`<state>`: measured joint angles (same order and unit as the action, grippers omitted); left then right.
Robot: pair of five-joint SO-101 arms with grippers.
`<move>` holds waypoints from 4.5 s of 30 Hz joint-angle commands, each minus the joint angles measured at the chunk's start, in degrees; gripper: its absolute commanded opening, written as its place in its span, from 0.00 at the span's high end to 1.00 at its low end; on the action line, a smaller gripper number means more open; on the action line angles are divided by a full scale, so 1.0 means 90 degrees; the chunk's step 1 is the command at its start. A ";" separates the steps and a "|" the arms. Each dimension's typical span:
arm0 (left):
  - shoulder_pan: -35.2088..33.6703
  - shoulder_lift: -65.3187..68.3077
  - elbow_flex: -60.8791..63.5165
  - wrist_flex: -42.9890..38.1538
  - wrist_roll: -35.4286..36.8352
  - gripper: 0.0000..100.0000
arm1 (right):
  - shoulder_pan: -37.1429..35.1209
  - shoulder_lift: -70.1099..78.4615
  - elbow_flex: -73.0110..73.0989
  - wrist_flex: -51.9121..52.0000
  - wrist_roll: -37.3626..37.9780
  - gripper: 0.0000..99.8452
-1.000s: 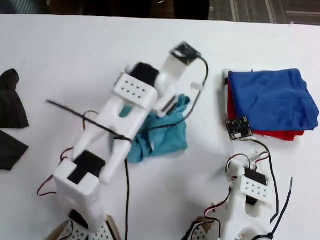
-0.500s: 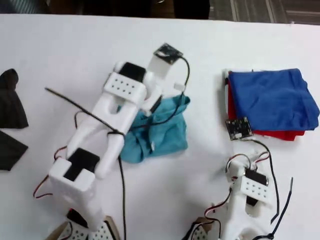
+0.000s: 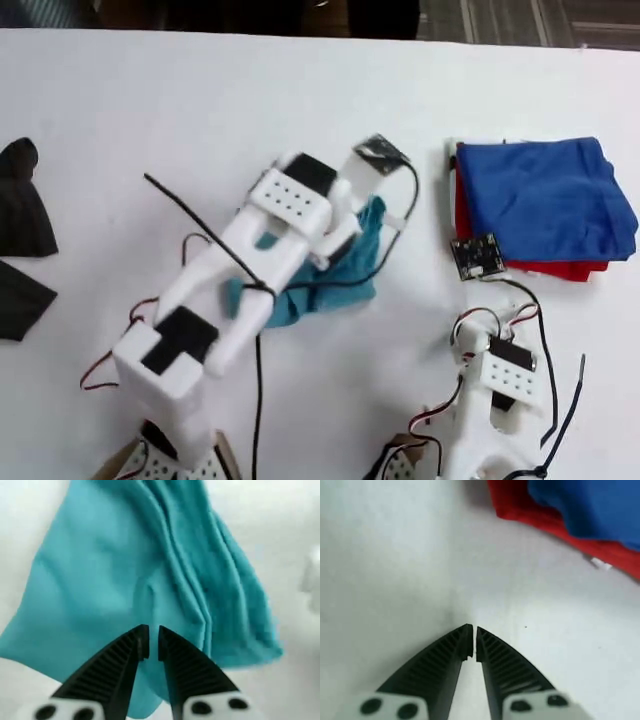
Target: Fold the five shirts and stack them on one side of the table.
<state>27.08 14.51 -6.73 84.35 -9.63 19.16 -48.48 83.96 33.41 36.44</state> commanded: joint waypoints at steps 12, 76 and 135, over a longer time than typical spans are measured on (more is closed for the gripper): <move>-0.0283 -0.0293 0.0122 -0.0117 -0.0029 0.94 | 0.0054 -0.0171 -0.0020 -0.0122 -0.0039 0.98; -0.2344 -0.4005 0.7175 -0.3995 -0.0498 0.94 | -0.4459 0.5299 -0.7795 0.3111 -0.2969 0.98; -0.5089 -0.4054 0.6051 -0.3194 -0.0527 0.94 | -0.4781 1.0769 -1.2864 0.6520 -0.3516 0.90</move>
<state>-18.29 -20.57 49.63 56.40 -14.02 -22.42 43.30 -25.85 87.56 0.92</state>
